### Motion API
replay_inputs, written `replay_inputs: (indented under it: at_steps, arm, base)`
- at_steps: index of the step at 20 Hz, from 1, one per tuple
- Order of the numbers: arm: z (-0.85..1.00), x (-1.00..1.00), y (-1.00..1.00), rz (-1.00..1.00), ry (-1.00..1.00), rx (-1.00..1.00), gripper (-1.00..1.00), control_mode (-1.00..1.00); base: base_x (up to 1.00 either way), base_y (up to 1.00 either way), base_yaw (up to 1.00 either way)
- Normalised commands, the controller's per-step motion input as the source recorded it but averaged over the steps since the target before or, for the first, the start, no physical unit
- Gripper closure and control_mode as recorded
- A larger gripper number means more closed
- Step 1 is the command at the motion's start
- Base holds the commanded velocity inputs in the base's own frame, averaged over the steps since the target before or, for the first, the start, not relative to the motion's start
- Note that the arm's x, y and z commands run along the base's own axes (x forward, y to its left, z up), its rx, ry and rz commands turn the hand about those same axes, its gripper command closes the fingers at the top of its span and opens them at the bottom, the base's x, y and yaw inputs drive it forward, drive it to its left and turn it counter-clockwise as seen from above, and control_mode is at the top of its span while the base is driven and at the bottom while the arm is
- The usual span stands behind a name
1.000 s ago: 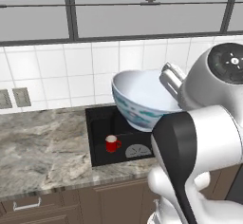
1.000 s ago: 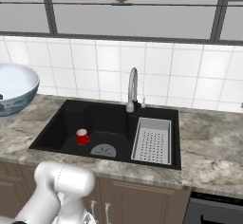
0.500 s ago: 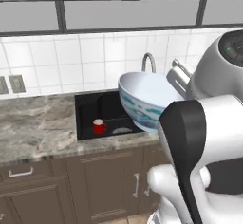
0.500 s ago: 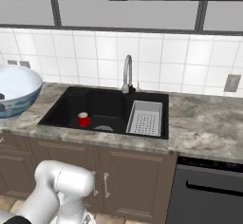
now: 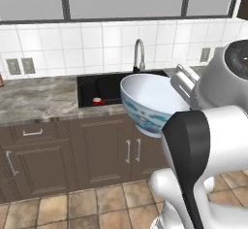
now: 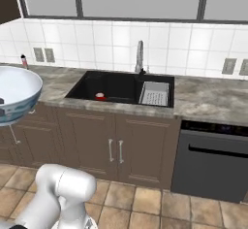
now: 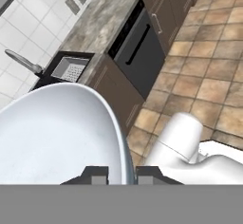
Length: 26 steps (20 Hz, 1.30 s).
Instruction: Pick the mug and place it in the sink. Pick the bowl and place it in the open cabinet and then close the cabinet.
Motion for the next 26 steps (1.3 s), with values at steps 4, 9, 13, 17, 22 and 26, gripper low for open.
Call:
replay_inputs:
  at_steps: [4,9,13,17,22,26]
  arm:
    - [0.00,0.00,0.00,0.00,0.00,0.00,1.00,1.00]
    - [0.00,0.00,0.00,0.00,0.00,0.00,1.00,1.00]
    - [0.00,0.00,0.00,0.00,0.00,0.00,1.00,1.00]
    - [0.00,0.00,0.00,0.00,0.00,0.00,1.00,1.00]
    - [0.00,0.00,0.00,0.00,0.00,0.00,1.00,1.00]
    - [0.00,0.00,0.00,0.00,0.00,0.00,1.00,1.00]
  base:
    - [-1.00,0.03,0.01]
    - [-1.00,0.39,0.00]
    - [-0.72,1.00,0.01]
    - [0.00,1.00,-0.01]
    - [0.48,1.00,-0.12]
    - [-0.11,0.99,-0.05]
